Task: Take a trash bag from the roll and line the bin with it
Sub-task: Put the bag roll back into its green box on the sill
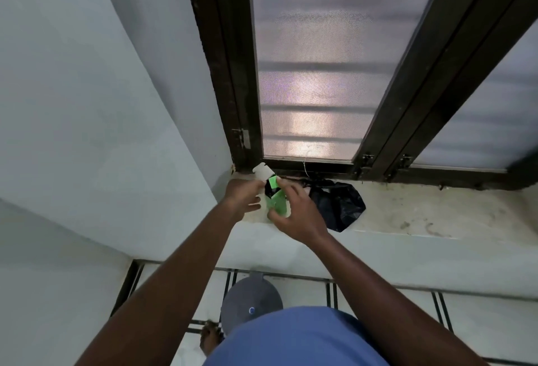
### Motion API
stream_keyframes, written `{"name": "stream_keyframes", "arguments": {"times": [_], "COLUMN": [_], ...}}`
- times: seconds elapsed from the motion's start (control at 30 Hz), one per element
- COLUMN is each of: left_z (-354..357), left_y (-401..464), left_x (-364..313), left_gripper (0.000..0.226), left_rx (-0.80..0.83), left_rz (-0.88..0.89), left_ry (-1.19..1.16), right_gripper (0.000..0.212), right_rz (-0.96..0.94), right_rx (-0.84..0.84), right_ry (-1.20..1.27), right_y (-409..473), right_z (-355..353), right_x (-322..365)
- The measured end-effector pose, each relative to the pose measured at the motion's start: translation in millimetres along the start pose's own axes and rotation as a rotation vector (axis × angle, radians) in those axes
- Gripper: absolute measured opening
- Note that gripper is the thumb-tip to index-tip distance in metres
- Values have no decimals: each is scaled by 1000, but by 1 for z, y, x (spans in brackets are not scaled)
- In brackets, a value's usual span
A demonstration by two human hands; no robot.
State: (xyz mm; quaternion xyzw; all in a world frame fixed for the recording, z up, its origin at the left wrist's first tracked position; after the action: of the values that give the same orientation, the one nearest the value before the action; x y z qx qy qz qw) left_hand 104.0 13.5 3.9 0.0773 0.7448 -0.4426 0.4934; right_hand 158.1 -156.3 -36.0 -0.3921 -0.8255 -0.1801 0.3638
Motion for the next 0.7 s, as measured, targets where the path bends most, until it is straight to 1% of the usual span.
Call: {"name": "stream_keyframes", "arguments": {"times": [0.1,0.17,0.23,0.27,0.33,0.47,0.57,0.63,0.7], "left_z": [2,2,1,1,0,1,0,1,3], "left_y": [-1,-3,-1,1,4,9,9,9,8], "left_x": [-1,0,4,6,7,2,-2,-2,1], "left_gripper": [22,16,8,8,9,31,30,26,24], "left_rx": [49,77,88,91,107,207,141,101,70], "left_rz": [22,57,126,150,143,113,231,348,442], "left_ry": [-67,-49,37,74,104,160,156,222,308], "right_gripper": [84,78,70,64,53,43,37,35,34], "right_rz": [36,73,84,78,55,-13,-4,44,104], "right_rx": [-26,-53,-74,-81,-83,-89,-110,-121,-96], "right_ry": [42,129,192,205,199,170,215,253,288], "right_y": [0,1,3,4,5,6,8,7,6], "right_z": [-1,-2,-4,-5,-5,-2,-1,-5,-7], "right_x": [0,1,4,5,7,2,1,1,1]}}
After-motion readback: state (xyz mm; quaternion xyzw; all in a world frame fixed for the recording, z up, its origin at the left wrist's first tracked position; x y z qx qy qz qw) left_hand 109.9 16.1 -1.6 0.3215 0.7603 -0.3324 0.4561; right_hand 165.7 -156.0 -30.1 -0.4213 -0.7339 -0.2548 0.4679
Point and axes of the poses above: each hand's wrist, its own y-axis towards the middle knuckle, its own z-axis out of the palm, x = y × z, the point moved 2 cm from there along y, towards the middle knuckle, and after that the axes turned 2 degrees about z, right-handed, at the moved point
